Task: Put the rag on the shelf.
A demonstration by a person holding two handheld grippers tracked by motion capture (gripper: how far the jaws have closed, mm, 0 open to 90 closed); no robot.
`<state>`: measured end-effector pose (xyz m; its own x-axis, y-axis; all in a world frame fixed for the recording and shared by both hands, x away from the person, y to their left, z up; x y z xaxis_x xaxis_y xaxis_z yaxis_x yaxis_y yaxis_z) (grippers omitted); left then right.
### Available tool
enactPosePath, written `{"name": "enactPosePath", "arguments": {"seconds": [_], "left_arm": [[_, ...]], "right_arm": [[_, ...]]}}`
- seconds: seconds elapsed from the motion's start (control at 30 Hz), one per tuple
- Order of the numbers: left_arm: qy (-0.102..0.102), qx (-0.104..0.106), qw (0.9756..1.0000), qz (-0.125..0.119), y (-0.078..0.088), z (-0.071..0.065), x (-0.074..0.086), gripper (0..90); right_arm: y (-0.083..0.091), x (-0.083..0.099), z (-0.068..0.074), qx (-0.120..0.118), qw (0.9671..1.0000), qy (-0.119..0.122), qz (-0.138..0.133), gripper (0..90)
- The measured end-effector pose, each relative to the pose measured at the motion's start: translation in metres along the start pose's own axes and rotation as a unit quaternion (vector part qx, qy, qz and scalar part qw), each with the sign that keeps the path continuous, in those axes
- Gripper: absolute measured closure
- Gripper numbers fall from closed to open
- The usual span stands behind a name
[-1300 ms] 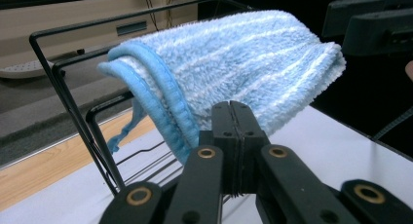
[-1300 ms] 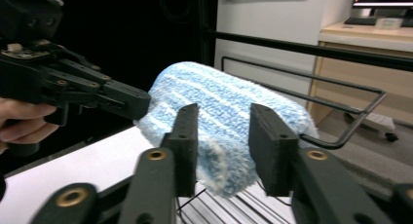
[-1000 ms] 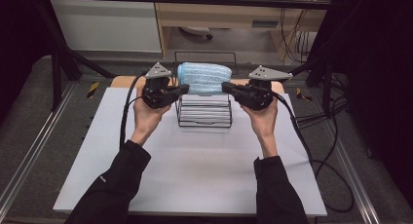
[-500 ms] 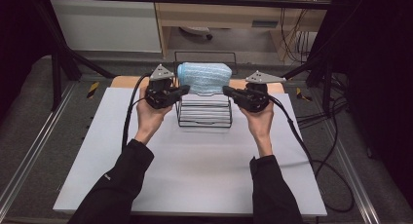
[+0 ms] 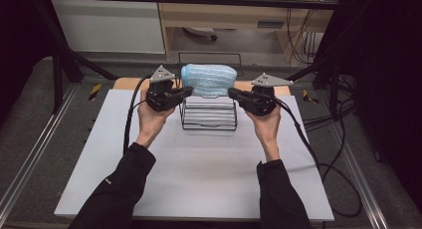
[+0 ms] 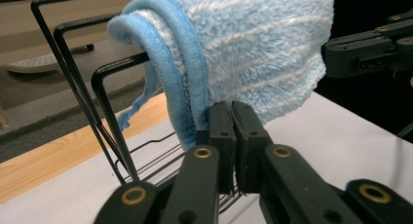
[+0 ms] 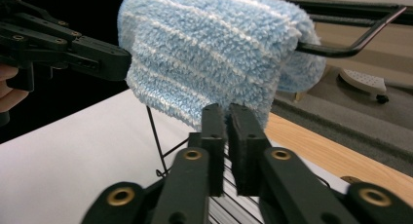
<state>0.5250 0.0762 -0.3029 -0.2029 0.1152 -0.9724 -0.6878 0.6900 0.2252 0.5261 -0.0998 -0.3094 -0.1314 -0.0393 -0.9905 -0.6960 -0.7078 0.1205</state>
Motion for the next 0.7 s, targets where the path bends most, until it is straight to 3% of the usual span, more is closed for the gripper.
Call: {"name": "enactPosePath", "arguments": {"seconds": [0.13,0.33,0.7], "left_arm": [[0.001,0.005,1.0000,-0.002,0.005,-0.002,-0.004,76.7],[-0.002,0.005,1.0000,-0.005,0.012,-0.004,-0.010,62.1],[-0.017,-0.007,0.9998,-0.004,0.029,0.001,-0.012,39.6]], "right_arm": [[0.006,-0.005,0.003,-0.009,0.9999,-0.004,-0.006,76.2],[0.011,-0.016,0.010,-0.013,0.9998,0.010,-0.014,66.2],[0.025,-0.026,0.012,-0.019,0.9996,-0.009,-0.019,43.5]]}}
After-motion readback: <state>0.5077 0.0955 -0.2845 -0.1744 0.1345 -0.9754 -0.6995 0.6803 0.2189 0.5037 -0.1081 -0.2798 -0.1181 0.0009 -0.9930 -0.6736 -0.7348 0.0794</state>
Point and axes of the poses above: each handheld gripper's, and its own axes: y roughly backward along the jaws, x roughly out of its underside, z roughly to its left, the point moved 9 cm from there along -y, roughly forward along the jaws, and after that the axes turned 10 degrees about -z, right-handed, at the moved point
